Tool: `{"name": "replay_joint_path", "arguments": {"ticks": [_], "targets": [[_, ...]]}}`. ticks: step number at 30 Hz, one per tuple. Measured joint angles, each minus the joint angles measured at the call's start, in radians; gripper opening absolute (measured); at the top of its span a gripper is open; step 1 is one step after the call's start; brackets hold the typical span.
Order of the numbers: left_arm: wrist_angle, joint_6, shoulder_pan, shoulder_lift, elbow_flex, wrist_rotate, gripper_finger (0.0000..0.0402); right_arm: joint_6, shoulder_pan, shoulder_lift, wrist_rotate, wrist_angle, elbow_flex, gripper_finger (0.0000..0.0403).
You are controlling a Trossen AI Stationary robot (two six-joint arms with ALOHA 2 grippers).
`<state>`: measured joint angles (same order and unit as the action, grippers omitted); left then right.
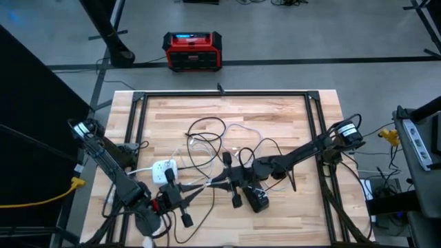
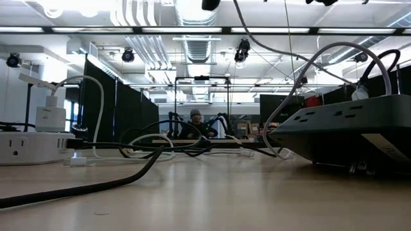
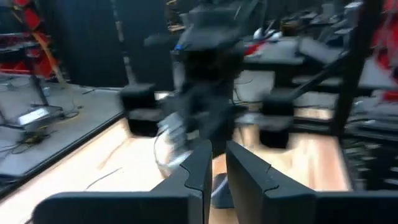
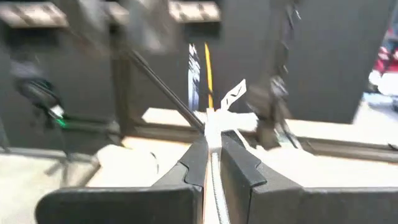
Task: Insert USB
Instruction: Insert the blue charger cable into the top white outlet extension
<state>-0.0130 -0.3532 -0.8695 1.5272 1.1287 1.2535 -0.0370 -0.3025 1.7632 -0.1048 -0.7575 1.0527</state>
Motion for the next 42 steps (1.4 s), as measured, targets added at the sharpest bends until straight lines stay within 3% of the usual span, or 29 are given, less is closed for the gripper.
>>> {"name": "replay_joint_path", "arguments": {"ticks": [6, 9, 11, 15, 18, 20, 24, 30, 35, 42], "targets": [[0.094, -0.136, -0.020, -0.030, 0.001, -0.006, 0.0039, 0.003, 0.046, 0.004, 0.016, 0.109, -0.001, 0.0014], [0.290, -0.384, -0.025, -0.053, 0.001, -0.048, 0.0037, 0.020, 0.075, 0.046, 0.082, 0.107, -0.001, 0.0014], [0.499, -0.639, -0.016, -0.061, 0.001, -0.112, 0.0033, 0.019, 0.093, 0.095, 0.113, 0.099, 0.000, 0.0014], [0.998, -1.229, 0.025, -0.052, 0.001, -0.341, 0.0024, 0.009, 0.130, 0.201, 0.167, 0.069, 0.043, 0.0014], [1.239, -1.471, 0.053, -0.021, 0.000, -0.622, 0.0024, 0.000, 0.175, 0.298, 0.275, 0.065, 0.119, 0.0014], [1.304, -1.525, 0.055, -0.015, 0.000, -0.733, 0.0024, 0.001, 0.199, 0.370, 0.349, 0.068, 0.183, 0.0014], [1.311, -1.568, 0.053, -0.013, -0.006, -0.842, 0.0024, -0.005, 0.234, 0.486, 0.431, 0.122, 0.304, 0.0014], [1.319, -1.643, 0.045, -0.014, -0.087, -1.000, 0.0024, -0.075, 0.279, 0.556, 0.444, 0.235, 0.415, 0.0014], [1.312, -1.702, 0.045, -0.027, -0.199, -1.029, 0.0024, -0.115, 0.319, 0.556, 0.450, 0.279, 0.431, 0.0014], [1.169, -1.711, 0.045, -0.076, -0.339, -1.019, 0.0024, -0.169, 0.314, 0.572, 0.480, 0.271, 0.431, 0.0014]]}}
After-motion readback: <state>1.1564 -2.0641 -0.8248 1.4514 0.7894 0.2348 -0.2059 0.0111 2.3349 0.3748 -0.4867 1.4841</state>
